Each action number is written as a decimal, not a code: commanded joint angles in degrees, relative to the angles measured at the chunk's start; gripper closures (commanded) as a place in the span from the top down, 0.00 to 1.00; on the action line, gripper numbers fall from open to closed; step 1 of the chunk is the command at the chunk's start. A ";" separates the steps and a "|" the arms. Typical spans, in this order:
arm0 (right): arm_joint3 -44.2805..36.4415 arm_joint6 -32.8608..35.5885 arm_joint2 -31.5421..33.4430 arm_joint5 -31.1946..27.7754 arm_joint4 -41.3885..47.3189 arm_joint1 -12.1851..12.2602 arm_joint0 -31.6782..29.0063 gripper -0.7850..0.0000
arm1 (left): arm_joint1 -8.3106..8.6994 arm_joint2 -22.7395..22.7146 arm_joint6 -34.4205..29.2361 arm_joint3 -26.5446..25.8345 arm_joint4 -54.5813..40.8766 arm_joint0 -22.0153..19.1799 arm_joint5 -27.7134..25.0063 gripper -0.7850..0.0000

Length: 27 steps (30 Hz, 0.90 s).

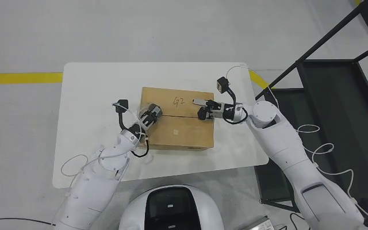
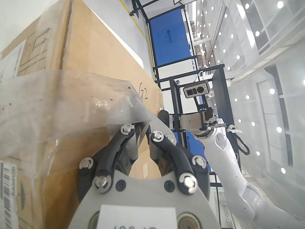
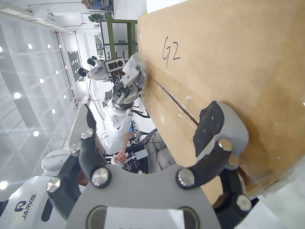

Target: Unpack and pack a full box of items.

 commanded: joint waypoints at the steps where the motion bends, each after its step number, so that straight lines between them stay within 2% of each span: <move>1: 0.00 0.00 0.00 0.00 0.00 0.00 0.00 1.00 | 0.03 -0.16 -0.04 -0.38 0.60 0.27 -0.55 1.00; 9: 0.00 0.00 0.00 0.00 0.00 0.00 0.00 1.00 | 0.18 -2.32 -0.11 -3.97 -1.21 1.65 -3.19 1.00; 15: 0.00 0.00 0.00 0.00 0.00 0.00 0.00 1.00 | 0.17 -3.08 -2.06 -4.90 -2.25 1.17 -2.36 1.00; 27: 0.00 0.00 0.00 0.00 0.00 0.00 0.00 1.00 | -1.09 1.36 -3.24 -1.33 -3.27 -2.11 -0.57 1.00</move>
